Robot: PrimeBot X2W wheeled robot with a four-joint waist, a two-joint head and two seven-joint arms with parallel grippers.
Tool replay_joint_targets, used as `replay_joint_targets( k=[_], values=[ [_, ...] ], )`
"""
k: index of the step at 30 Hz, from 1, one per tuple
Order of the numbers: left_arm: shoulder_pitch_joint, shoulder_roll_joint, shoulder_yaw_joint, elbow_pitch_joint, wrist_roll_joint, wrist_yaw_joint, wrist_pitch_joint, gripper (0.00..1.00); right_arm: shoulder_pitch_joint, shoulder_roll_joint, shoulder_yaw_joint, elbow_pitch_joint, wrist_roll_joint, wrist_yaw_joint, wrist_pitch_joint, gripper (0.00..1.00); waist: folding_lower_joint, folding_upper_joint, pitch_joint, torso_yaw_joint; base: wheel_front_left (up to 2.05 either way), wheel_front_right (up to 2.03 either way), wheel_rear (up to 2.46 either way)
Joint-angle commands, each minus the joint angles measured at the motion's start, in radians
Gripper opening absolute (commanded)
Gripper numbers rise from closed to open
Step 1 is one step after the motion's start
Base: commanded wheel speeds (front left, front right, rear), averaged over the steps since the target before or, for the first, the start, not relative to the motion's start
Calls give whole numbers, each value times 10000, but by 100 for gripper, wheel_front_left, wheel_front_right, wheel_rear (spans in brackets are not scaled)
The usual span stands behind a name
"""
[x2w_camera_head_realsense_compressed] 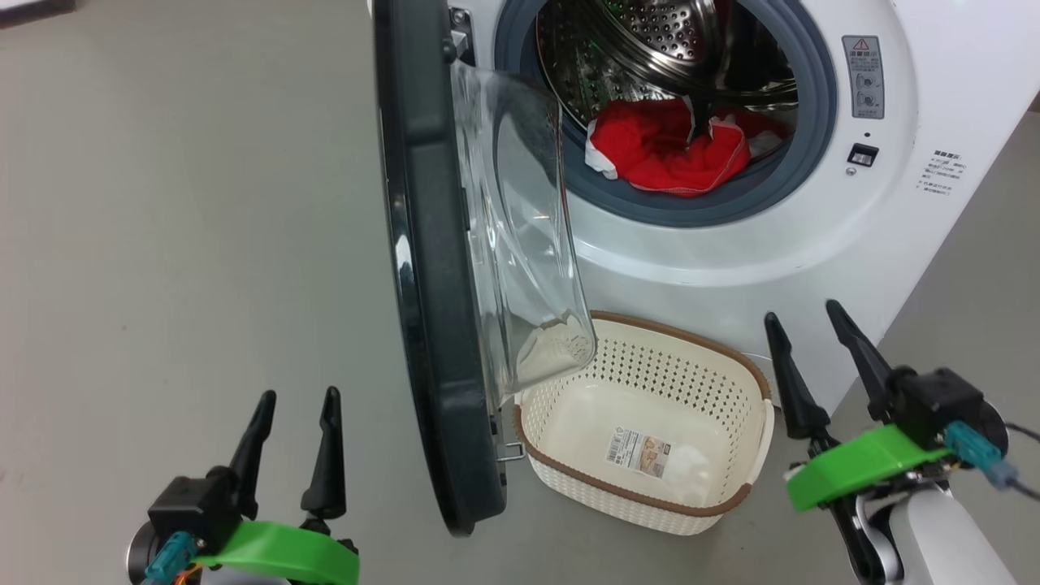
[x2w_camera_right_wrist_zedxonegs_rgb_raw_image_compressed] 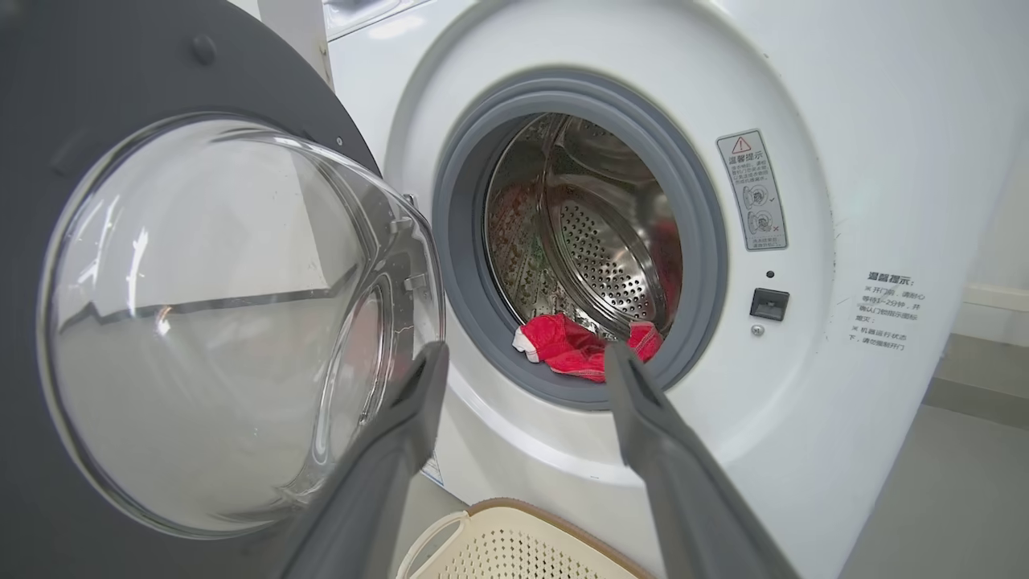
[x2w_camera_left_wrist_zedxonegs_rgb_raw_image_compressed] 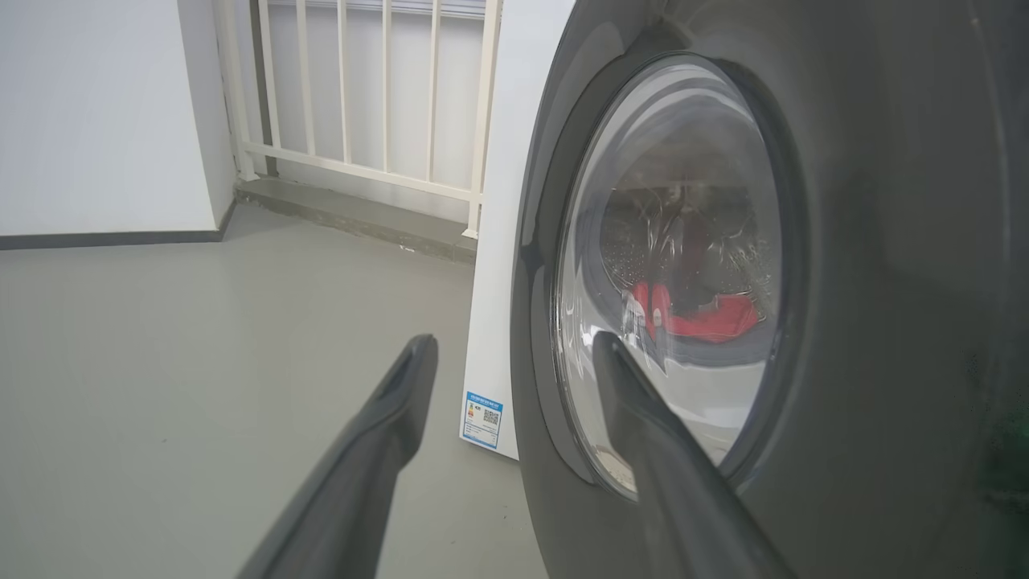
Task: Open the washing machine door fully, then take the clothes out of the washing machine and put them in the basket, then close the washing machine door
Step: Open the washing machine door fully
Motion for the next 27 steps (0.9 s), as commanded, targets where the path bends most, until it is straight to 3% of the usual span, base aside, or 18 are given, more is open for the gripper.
replay_joint_targets(
  k=[1, 10, 27],
  values=[
    [-45, 179, 346, -270, 132, -77, -78, 100, 52, 82, 71, -412, -192, 63, -63, 100, 0, 0, -13, 3, 0, 0, 0],
    [-42, 179, 226, -227, 35, -64, -78, 100, 740, 300, -241, -986, -355, 63, -64, 100, 0, 0, 31, 11, 0, 0, 0],
    [-99, 179, 220, -160, 12, -22, -78, 100, 848, 310, -179, -943, -24, 63, -64, 100, 0, 0, 155, 18, 0, 0, 0]
  ],
)
